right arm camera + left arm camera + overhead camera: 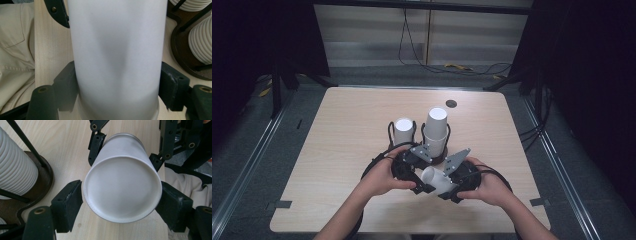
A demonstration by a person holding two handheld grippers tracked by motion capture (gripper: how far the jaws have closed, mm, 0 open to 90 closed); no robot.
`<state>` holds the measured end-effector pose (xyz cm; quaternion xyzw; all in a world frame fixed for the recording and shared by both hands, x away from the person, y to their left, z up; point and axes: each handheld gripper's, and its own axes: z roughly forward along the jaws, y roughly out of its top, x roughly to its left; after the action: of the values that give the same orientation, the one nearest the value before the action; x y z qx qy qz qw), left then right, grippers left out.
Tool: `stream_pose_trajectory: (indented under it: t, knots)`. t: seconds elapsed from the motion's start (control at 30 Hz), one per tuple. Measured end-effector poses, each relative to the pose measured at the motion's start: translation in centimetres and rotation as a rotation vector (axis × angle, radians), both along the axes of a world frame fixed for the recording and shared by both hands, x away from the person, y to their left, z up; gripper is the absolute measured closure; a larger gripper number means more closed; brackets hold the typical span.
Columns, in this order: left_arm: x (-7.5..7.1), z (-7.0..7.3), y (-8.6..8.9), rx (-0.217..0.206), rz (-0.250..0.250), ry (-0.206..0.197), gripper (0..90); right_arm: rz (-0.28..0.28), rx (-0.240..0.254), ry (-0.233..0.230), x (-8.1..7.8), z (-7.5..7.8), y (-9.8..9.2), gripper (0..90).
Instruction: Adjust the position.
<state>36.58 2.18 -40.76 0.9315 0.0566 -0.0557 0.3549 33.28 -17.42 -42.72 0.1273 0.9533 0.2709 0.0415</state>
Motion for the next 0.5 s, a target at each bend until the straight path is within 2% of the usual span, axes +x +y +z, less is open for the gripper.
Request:
stream_pose_trajectory:
  t: [0.23,0.27,0.5]
  knots:
    - [-0.06,-0.03,-0.10,0.003,-0.003,0.004,27.0,0.006,0.001,-0.001,0.04,0.04,0.15,27.3]
    - [-0.10,-0.11,-0.12,-0.006,-0.002,0.007,27.0,0.006,0.001,-0.001,0.04,0.04,0.15,27.3]
    - [-0.05,-0.20,-0.11,0.006,-0.011,0.004,27.8,0.014,-0.003,-0.004,0.12,0.09,0.35,27.2]
